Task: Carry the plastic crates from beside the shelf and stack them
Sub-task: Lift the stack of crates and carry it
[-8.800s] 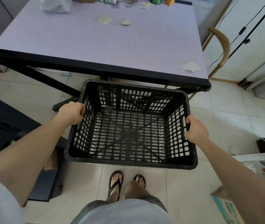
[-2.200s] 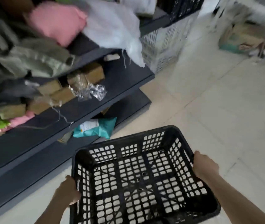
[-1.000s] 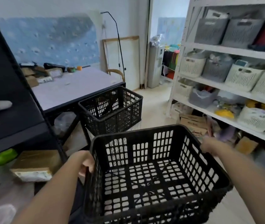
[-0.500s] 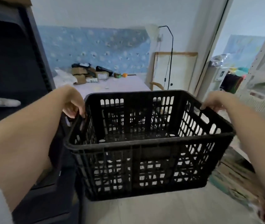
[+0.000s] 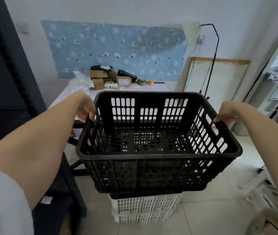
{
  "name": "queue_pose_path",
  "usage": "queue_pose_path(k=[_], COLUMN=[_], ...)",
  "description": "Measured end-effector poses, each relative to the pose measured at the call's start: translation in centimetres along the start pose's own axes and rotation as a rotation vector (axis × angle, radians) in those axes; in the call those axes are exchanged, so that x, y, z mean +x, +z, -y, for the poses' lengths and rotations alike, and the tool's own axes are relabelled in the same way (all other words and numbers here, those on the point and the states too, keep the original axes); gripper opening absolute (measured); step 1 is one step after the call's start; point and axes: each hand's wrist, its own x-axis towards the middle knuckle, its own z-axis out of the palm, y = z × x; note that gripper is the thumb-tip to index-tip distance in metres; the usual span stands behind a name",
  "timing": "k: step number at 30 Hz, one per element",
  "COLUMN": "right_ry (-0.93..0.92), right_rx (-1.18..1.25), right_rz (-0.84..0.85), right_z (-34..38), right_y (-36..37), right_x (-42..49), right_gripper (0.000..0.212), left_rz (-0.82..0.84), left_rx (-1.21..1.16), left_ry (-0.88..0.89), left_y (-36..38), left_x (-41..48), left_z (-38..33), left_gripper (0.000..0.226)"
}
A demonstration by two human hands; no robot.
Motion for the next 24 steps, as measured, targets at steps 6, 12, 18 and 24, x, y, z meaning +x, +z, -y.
queue_pose_path(k=[6,12,18,24], right_ry=[-0.048,-0.097,-0.148,-0.136], right_rx=[-0.054,-0.032,-0.036,-0.063], right_rz=[0.096,0.228,0.312,0.372], right_z=[1.4,1.4,2.2,1.9], right_y=[-2.0,-2.1,-2.4,-2.3], right_x=[8.5,14.9,18.5,18.6], right_gripper=[0.022,0.021,0.022,0.013], left_rz=[-0.094,-0.155,-0.162,-0.211], left_rx=[-0.029,0.029,0.093,0.097], left_ry=[-0.012,-0.069,-0.128,-0.089], left_y=[-0.2,0.6,0.9,0.4], left_x=[5.6,10.1,13.5,15.2], left_z=[-4.0,-6.5,-6.2,-5.5], left_gripper=[0.014,0.010,0.006,0.013])
